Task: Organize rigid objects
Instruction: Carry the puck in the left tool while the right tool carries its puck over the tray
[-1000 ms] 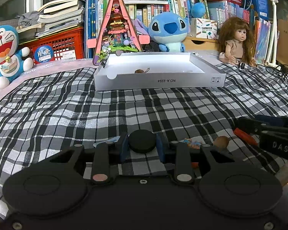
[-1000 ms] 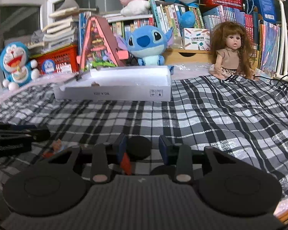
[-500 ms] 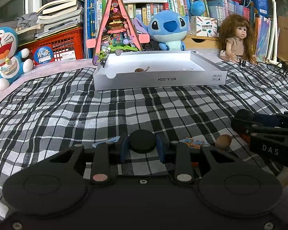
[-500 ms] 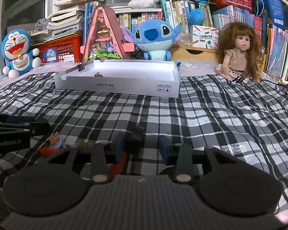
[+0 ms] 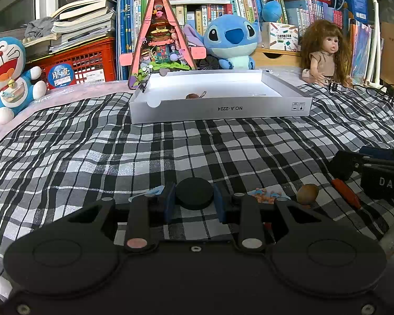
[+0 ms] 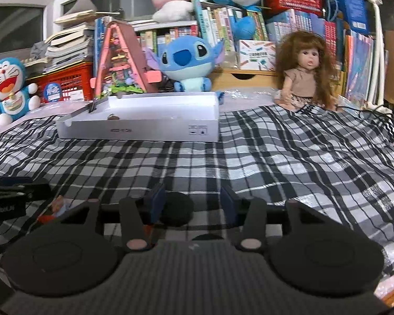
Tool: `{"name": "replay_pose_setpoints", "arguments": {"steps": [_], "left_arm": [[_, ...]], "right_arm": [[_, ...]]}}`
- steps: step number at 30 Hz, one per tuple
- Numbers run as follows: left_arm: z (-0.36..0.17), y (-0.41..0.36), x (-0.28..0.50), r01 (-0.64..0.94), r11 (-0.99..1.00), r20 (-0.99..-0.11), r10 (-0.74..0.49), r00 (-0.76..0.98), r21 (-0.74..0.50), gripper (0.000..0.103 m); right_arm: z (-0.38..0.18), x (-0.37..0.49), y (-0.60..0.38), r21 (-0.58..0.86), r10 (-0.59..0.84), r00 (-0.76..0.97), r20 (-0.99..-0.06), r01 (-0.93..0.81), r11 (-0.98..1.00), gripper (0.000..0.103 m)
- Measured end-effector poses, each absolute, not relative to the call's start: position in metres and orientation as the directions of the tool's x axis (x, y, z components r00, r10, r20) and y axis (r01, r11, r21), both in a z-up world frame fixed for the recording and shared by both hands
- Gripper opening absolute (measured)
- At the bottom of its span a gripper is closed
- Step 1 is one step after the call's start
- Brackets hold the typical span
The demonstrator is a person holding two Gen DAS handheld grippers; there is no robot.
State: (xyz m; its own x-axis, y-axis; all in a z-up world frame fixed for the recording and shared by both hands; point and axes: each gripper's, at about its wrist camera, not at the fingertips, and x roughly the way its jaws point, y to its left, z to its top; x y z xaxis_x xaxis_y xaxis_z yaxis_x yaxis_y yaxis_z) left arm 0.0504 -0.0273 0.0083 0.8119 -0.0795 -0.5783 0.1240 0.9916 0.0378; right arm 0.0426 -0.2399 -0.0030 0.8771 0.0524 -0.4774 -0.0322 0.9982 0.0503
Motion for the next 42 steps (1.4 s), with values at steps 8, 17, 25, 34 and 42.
{"name": "replay_pose_setpoints", "arguments": {"steps": [8, 17, 25, 34, 42], "left_arm": [[0.008, -0.027, 0.051, 0.125, 0.991, -0.578, -0.08, 0.812, 0.038, 0.029], [0.008, -0.028, 0.05, 0.125, 0.991, -0.577, -0.078, 0.813, 0.042, 0.029], [0.013, -0.027, 0.056, 0.127, 0.991, -0.569, -0.085, 0.818, 0.036, 0.029], [0.027, -0.027, 0.066, 0.145, 0.989, -0.556, -0.102, 0.825, 0.035, 0.029], [0.047, -0.027, 0.085, 0.163, 0.987, -0.544, -0.128, 0.829, 0.017, 0.029]], "right_arm": [[-0.008, 0.035, -0.222, -0.037, 0.073, 0.876, -0.477, -0.103, 0.994, 0.062], [-0.01, 0.041, -0.22, -0.002, 0.101, 0.858, -0.504, -0.118, 0.993, 0.039], [-0.006, 0.043, -0.224, 0.034, 0.117, 0.857, -0.501, -0.116, 0.993, 0.038], [0.003, 0.05, -0.226, 0.071, 0.145, 0.855, -0.497, -0.127, 0.989, 0.038], [0.016, 0.065, -0.225, 0.098, 0.163, 0.853, -0.495, -0.131, 0.986, 0.038]]}}
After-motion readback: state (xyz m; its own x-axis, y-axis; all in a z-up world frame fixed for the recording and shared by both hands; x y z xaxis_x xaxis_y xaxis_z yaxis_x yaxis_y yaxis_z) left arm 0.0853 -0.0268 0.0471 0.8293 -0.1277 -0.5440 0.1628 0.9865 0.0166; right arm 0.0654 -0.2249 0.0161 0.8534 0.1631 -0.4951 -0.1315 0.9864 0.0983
